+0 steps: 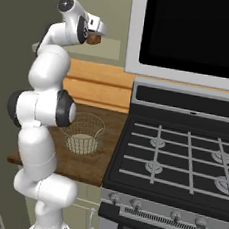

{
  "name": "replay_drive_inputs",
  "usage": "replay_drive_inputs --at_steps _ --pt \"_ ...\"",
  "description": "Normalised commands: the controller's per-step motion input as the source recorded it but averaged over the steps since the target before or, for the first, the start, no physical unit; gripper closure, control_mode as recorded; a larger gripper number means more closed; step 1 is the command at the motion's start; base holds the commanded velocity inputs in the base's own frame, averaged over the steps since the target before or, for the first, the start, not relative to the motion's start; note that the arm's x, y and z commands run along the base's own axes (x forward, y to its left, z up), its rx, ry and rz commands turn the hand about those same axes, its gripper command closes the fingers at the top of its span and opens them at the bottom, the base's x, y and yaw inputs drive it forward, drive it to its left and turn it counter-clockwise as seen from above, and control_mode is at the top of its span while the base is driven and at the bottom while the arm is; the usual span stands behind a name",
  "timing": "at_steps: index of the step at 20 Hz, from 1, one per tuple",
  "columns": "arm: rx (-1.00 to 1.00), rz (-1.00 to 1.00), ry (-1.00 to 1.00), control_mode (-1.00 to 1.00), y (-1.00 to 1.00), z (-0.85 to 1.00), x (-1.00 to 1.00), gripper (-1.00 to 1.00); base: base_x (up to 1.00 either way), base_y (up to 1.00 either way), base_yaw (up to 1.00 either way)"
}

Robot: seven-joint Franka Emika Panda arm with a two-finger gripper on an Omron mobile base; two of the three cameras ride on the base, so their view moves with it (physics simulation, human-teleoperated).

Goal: Open the cabinet, pick up the bread from the cabinet and place it in the basket. Then move the basket to the dining counter.

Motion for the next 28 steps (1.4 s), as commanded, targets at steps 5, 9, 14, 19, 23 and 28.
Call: replay_drive_inputs --at_steps 5,9,14,19,23,28 --pt "0.01 0.00 0.01 -1.00 0.00 -0.16 0.23 -1.00 0.00 0.00 0.00" --pt "0.00 0.00 0.02 -1.00 0.00 -0.25 0.19 -1.00 0.00 0.00 0.00" --pt "0.00 0.00 0.00 -1.00 0.00 -0.22 0.17 -1.00 0.00 0.00 0.00" --pt "0.00 0.00 0.00 -1.00 0.00 -0.06 0.17 -1.00 0.00 0.00 0.00" --pt "0.00 0.00 0.00 -1.00 0.00 -0.05 0.11 1.00 0.00 0.00 0.00" --pt "0.00 0.00 0.00 -1.00 0.00 -0.07 0.11 1.00 0.00 0.00 0.00"
